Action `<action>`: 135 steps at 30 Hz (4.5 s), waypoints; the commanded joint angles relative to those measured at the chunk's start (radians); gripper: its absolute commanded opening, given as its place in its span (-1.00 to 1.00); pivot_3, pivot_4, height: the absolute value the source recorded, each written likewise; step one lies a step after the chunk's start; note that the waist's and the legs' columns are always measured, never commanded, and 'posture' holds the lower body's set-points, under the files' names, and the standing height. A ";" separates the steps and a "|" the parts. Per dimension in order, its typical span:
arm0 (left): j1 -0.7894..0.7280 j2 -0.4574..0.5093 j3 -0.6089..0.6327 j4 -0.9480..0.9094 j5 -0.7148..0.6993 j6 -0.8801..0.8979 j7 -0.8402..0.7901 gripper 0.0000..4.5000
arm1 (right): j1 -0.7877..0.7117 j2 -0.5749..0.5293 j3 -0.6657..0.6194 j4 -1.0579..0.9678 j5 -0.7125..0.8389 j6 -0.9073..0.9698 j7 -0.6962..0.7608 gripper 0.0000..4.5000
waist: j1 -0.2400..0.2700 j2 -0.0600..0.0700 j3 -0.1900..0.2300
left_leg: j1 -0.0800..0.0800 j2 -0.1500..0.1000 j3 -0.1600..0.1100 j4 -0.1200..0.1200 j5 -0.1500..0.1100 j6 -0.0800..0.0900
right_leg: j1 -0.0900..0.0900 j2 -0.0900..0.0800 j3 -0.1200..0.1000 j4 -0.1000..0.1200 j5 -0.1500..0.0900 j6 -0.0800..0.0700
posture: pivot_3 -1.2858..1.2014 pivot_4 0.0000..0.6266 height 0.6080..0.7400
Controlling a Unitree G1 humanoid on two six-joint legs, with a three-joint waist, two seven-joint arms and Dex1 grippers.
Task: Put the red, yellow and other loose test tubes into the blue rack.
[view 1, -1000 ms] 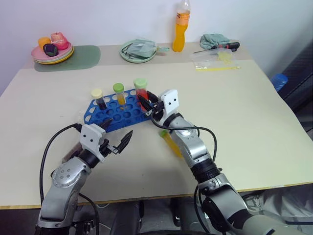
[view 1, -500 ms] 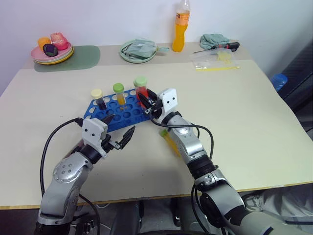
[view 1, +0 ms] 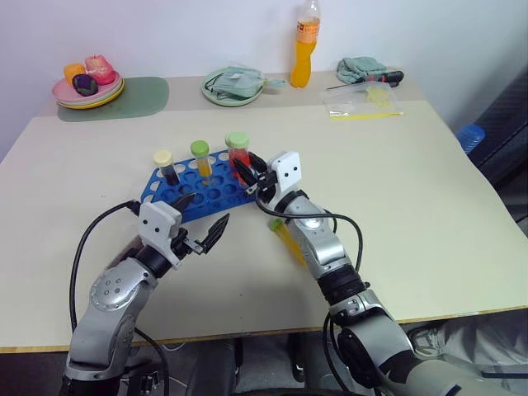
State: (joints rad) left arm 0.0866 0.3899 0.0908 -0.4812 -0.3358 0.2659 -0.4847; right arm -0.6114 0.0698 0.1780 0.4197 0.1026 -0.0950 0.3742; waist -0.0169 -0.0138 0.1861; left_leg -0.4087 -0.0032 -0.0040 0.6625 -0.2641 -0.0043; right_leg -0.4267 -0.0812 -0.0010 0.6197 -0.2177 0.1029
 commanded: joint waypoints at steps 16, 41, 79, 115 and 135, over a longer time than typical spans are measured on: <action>0.022 -0.001 0.004 -0.002 0.000 -0.058 -0.015 1.00 | -0.012 -0.012 -0.020 -0.124 -0.003 0.049 0.011 0.81 | 0.001 0.000 0.000 | 0.000 0.000 0.000 0.000 0.000 0.000 | 0.000 0.000 0.000 0.000 0.000 0.000 | 0.03 -0.52 1.00; 0.057 0.180 -0.121 0.085 -0.019 -0.107 -0.349 1.00 | -0.277 -0.710 0.070 -0.614 1.004 1.709 -0.226 0.81 | 0.001 0.002 0.001 | -0.002 -0.001 0.002 0.000 -0.001 0.001 | -0.001 -0.005 0.000 -0.005 -0.004 -0.007 | 0.03 -0.52 1.00; 0.180 0.096 0.019 0.033 -0.069 -0.138 -0.178 1.00 | -0.180 -0.626 0.202 -0.906 0.836 0.845 -0.177 -0.69 | 0.002 0.002 0.001 | -0.006 0.001 0.000 0.000 -0.002 0.003 | -0.002 -0.002 -0.001 -0.006 -0.004 -0.004 | 0.03 -0.52 1.00; 0.176 -0.128 0.067 -0.126 0.070 -0.060 0.192 1.00 | -0.131 0.042 0.122 0.081 0.018 0.010 0.059 -0.69 | 0.001 0.001 0.001 | -0.002 0.001 0.000 -0.001 -0.001 0.002 | -0.002 -0.001 -0.001 -0.002 -0.004 -0.005 | 0.03 -0.52 1.00; 0.187 0.086 0.258 -0.161 -0.099 0.151 0.076 1.00 | -0.095 0.000 0.110 -0.368 0.124 0.208 0.237 0.97 | 0.000 0.002 0.001 | -0.002 0.001 -0.001 -0.001 -0.001 0.002 | -0.002 -0.001 -0.001 0.000 -0.004 -0.005 | 0.03 -0.52 1.00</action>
State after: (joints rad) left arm 0.2745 0.4243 0.2566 -0.5837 -0.3416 0.3371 -0.3658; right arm -0.6954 0.0868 0.2812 0.1829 0.1803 0.0525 0.5687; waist -0.0165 -0.0123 0.1869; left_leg -0.4106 -0.0025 -0.0052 0.6620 -0.2653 -0.0027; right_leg -0.4285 -0.0820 -0.0020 0.6194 -0.2219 0.0975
